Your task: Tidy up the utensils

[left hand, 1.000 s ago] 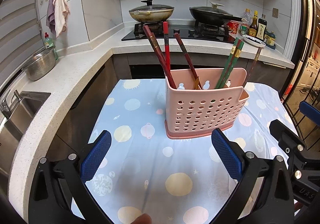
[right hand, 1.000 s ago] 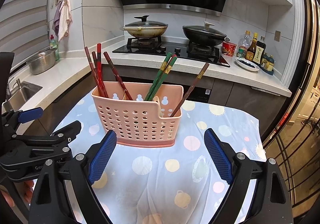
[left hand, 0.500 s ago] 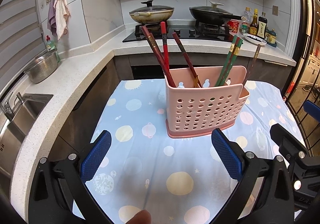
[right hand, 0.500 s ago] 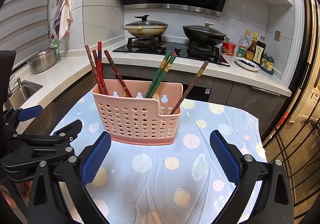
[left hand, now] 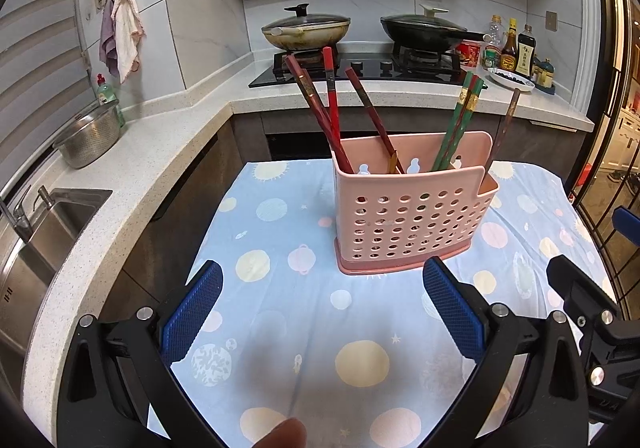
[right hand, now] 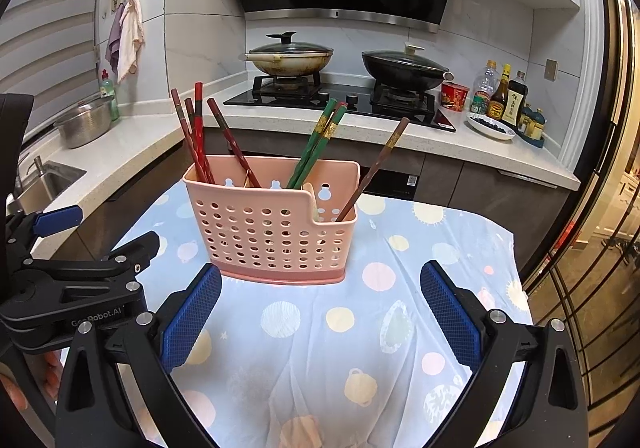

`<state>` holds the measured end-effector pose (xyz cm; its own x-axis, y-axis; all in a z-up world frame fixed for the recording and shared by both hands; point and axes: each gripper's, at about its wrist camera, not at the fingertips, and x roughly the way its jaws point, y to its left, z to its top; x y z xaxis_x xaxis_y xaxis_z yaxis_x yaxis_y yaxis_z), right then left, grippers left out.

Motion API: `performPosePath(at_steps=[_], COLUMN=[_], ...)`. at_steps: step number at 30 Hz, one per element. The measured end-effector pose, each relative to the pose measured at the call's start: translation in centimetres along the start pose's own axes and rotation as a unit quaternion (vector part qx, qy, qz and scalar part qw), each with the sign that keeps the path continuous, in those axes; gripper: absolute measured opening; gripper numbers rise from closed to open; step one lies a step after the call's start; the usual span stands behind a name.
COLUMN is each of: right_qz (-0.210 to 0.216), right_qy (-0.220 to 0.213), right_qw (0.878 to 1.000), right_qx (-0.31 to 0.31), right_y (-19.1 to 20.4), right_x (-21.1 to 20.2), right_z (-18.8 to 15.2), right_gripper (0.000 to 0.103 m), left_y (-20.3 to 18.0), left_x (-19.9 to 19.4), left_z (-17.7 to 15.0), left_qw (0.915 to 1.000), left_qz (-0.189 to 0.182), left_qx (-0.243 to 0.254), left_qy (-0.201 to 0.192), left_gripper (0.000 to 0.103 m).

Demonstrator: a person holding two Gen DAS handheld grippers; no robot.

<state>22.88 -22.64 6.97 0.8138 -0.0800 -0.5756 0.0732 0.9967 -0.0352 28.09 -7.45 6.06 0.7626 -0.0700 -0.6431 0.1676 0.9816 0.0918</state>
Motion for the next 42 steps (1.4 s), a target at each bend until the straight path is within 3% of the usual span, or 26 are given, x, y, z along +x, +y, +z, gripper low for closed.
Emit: performPosePath(at_steps=[42], right_qz=[-0.006], right_qy=[0.003], right_qw=[1.000], right_qx=[0.013], right_y=[-0.1], right_x=[-1.9], right_z=[-1.5], right_gripper=[0.096], left_y=[-0.4], left_x=[-2.1], left_z=[-1.0], left_qw=[0.9999], left_qz=[-0.006], left_qx=[-0.001], left_qy=[-0.012], left_gripper=[0.096])
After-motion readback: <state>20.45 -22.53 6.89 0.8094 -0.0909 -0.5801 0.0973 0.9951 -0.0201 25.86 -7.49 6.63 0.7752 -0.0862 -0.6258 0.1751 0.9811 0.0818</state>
